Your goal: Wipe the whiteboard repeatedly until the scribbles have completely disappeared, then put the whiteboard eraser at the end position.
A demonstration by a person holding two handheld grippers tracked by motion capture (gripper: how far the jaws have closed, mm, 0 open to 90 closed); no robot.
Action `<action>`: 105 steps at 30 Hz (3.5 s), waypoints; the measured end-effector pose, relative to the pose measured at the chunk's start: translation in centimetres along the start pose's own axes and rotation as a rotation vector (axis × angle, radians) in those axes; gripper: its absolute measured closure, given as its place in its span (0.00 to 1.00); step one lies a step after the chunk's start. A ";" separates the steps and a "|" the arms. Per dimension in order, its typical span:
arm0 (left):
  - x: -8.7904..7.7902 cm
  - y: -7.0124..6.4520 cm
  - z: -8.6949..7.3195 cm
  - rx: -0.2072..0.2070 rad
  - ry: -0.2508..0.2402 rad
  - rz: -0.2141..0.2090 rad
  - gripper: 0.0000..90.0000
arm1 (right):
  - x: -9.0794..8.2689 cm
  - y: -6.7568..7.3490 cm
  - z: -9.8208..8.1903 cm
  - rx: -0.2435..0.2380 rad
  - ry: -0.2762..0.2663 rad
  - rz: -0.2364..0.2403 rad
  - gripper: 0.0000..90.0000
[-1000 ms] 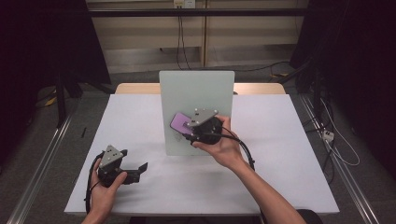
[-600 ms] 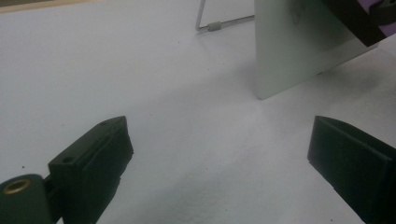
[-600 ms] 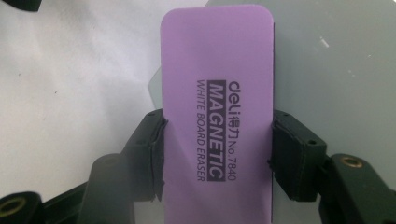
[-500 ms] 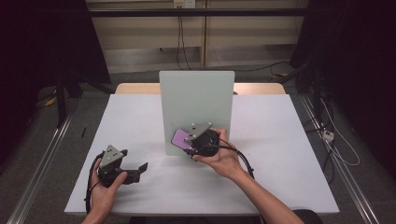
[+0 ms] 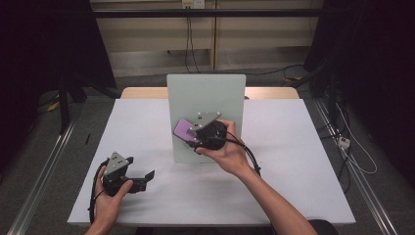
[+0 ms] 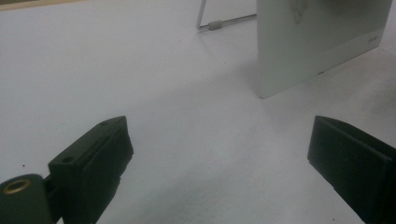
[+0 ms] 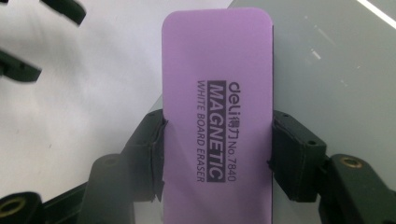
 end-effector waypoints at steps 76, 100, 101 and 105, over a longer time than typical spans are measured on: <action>0.0 0.0 0.0 0.005 0.004 -0.001 0.06 | 6.5 6.7 -4.5 -0.068 0.155 0.160 0.46; -0.1 0.0 -0.2 -0.002 0.009 0.002 0.06 | 0.6 3.2 -2.7 0.051 0.005 0.159 0.46; -0.1 0.1 -0.2 -0.002 0.008 0.003 0.06 | 0.2 3.1 -2.7 0.059 0.001 0.165 0.46; -0.2 0.1 -0.1 0.006 0.006 0.005 0.06 | -0.6 2.6 -3.5 0.078 0.012 0.172 0.46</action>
Point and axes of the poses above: each handheld gripper's, and its own axes: x roughly forward along the jaws, z roughly out of its top, y roughly to its left, the point moved 10 cm from there along x, roughly forward along the jaws, and after that the axes turned 3 degrees about x, right-handed, at the moved point
